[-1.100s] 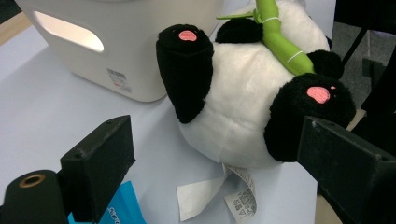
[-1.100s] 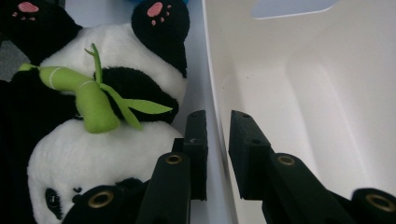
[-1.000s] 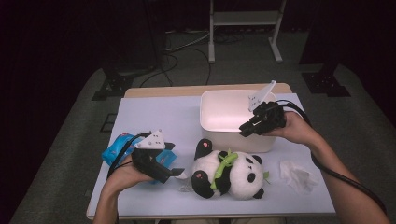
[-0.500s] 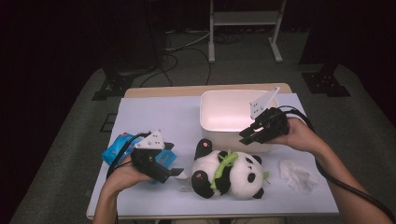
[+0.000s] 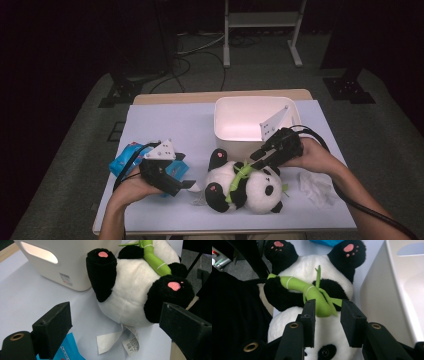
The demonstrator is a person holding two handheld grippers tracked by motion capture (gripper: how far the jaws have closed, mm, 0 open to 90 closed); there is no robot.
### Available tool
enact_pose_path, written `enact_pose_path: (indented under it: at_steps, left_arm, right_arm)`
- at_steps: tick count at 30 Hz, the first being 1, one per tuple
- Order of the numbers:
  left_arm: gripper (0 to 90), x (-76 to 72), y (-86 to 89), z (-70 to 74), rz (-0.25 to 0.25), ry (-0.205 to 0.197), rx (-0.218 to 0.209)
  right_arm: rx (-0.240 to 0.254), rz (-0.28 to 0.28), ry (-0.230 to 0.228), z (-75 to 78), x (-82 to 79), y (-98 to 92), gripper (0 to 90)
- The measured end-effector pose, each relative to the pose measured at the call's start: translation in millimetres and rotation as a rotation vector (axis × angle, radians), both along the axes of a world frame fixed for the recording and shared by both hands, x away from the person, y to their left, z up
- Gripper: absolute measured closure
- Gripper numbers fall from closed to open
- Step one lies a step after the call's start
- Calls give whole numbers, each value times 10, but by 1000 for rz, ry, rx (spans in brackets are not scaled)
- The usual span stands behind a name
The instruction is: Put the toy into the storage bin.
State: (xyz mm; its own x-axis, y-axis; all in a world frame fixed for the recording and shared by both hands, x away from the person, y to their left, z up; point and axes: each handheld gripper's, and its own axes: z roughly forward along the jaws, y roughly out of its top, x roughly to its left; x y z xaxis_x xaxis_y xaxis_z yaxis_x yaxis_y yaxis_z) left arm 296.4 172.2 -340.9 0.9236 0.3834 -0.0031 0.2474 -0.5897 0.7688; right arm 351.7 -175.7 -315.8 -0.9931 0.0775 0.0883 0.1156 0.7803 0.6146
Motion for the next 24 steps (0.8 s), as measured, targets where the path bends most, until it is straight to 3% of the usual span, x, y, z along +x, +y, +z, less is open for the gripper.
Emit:
enact_pose_path:
  at_steps: [14, 19, 24]
  left_arm:
    - [98, 0, -5, -6, -9, 2, 9]
    - [98, 4, -3, -11, -9, 3, 8]
    - [98, 6, -1, -16, -2, 5, 6]
  right_arm:
    - [1, 24, 46, -151, -18, 129, 626]
    - [14, 23, 66, -168, -3, 119, 725]
    - [20, 28, 71, -146, -5, 100, 758]
